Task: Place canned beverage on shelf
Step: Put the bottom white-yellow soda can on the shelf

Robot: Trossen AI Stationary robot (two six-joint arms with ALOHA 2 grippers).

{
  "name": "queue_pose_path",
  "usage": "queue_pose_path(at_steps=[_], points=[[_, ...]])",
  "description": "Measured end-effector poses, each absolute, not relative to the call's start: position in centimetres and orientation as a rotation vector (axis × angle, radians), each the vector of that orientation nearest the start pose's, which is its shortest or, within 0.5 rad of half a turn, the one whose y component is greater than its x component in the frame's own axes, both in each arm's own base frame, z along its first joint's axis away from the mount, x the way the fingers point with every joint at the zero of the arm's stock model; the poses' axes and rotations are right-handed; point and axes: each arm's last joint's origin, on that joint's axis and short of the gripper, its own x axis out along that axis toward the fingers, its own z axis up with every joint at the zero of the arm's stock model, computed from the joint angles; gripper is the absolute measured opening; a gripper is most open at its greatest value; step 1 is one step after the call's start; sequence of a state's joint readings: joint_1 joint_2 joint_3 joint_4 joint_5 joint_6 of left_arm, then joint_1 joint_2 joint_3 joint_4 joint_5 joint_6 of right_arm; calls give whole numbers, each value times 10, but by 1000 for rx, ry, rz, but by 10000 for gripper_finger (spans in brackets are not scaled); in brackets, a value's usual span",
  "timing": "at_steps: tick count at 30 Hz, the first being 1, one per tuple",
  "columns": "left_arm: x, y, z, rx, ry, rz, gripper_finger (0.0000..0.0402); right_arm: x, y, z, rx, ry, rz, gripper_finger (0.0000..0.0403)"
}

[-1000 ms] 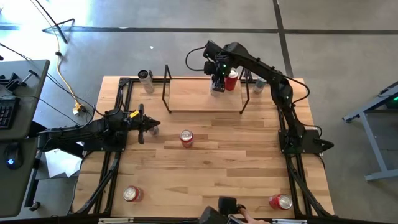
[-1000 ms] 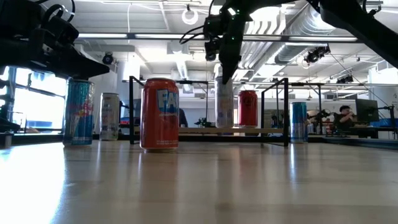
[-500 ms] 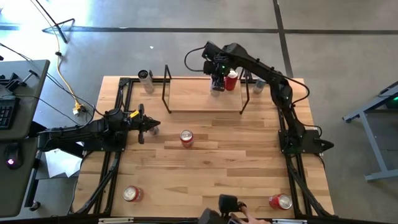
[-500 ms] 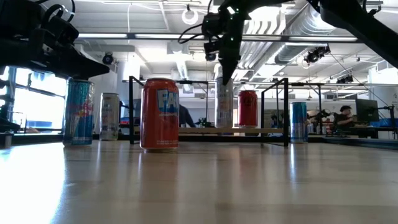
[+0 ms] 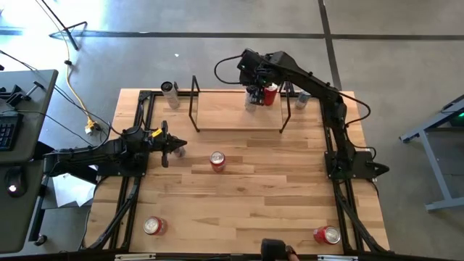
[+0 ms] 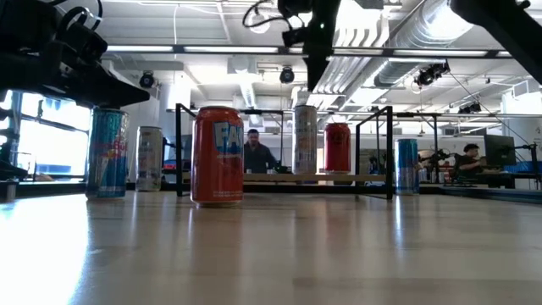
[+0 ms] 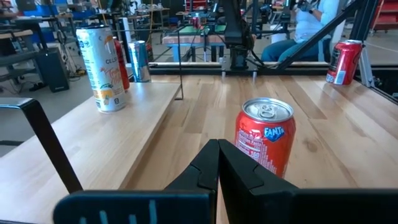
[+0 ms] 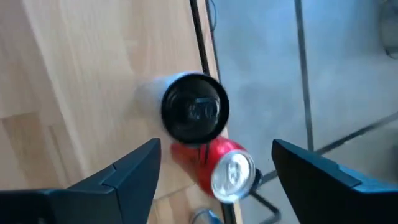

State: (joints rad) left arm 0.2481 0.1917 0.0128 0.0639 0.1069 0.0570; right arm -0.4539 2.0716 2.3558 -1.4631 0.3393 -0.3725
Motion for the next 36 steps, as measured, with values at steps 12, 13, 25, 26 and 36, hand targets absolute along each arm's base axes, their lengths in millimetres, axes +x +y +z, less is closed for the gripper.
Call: queue_pose_path(at_steps=[12, 13, 25, 26, 36], points=[[106, 25, 157, 44, 129, 176, 0, 372, -157, 366, -183, 1222, -430, 102], [106, 25, 157, 44, 131, 176, 0, 375, -157, 357, -187, 1236, -419, 73], [106, 25, 157, 71, 131, 175, 0, 364, -106, 266, -221, 842, -308, 4], [106, 25, 157, 71, 131, 176, 0, 358, -101, 260, -220, 795, -313, 2], [106, 25, 159, 70, 111, 178, 0, 307, -83, 205, -44, 510, -392, 5]])
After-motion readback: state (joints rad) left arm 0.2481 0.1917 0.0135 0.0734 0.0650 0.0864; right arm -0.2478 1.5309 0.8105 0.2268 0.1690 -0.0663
